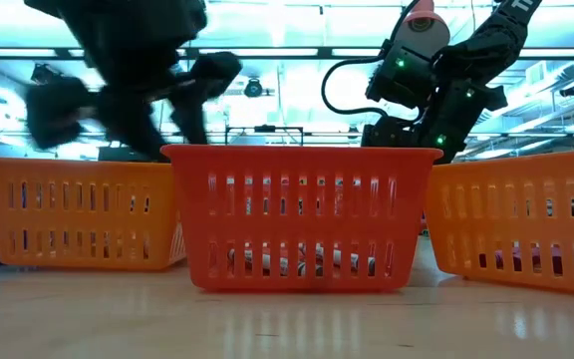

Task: Sort crayons
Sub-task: Put the black crayon into the blue bin

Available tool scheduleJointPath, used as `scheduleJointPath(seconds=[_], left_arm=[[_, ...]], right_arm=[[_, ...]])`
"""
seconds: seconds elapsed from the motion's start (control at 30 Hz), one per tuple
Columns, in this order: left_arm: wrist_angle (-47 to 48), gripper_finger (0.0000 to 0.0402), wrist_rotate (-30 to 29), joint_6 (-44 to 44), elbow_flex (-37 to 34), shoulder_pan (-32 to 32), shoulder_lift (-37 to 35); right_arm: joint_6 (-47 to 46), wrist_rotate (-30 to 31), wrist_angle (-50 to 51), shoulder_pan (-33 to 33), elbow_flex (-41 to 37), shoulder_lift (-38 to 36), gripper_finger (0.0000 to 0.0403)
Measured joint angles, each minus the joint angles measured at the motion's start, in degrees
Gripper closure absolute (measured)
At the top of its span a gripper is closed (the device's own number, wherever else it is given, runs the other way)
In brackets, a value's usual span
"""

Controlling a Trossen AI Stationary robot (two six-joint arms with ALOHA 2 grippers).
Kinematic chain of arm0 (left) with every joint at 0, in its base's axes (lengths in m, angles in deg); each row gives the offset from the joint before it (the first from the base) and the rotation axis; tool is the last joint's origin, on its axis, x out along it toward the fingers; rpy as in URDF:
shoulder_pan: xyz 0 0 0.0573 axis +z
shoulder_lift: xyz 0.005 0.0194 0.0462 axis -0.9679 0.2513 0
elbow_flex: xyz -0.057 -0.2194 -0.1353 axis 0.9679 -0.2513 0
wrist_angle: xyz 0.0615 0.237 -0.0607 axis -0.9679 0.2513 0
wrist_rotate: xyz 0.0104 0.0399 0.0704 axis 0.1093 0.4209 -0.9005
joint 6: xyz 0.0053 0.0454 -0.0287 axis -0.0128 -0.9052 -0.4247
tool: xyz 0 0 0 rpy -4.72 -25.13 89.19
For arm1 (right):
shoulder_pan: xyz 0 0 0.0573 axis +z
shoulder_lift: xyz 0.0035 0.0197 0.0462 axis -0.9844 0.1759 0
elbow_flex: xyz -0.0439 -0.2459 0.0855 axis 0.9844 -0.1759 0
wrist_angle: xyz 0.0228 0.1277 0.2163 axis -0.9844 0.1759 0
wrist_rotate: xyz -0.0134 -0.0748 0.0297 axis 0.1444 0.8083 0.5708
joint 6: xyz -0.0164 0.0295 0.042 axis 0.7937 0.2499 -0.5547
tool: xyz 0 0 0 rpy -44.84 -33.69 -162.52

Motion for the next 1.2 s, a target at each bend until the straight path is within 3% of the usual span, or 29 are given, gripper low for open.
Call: scheduleJointPath(seconds=[0.1, 0.27, 0.47, 0.67, 0.77, 0.97, 1.2], left_arm=[[-3.5, 0.0261, -8.1, -1.6, 0.0, 0.1, 0.0], [-10.2, 0.0261, -8.9, 6.3, 0.0, 5.2, 0.0], [-18.5, 0.0261, -0.6, 21.1, 0.1, 13.7, 1.5], [-28.8, 0.0261, 0.5, 35.0, 0.1, 16.8, 7.6], [-27.5, 0.0261, -0.5, 42.6, 1.6, 18.6, 10.9], [-22.9, 0.0255, -9.1, 46.8, 8.5, 18.6, 18.0], [-25.5, 0.0214, -12.3, 52.9, 9.6, 20.6, 22.4]], right_arm=[[0.1, 0.0, 0.0, 0.0, 0.0, 0.0, 0.0298], [0.3, 0.0, 0.0, 0.0, 0.0, 0.0, 0.0298], [0.3, 0.0, 0.0, 0.0, 0.0, 0.0, 0.0298], [-0.5, 0.0, 1.6, 0.0, 0.0, 0.0, 0.0298], [-1.7, 0.0, 2.6, 0.0, 0.0, 0.0, 0.0298], [-1.1, 0.1, 1.8, 0.0, -0.4, 0.0, 0.0298], [-0.1, 0.2, -2.3, 0.0, -3.2, -0.3, 0.0298]])
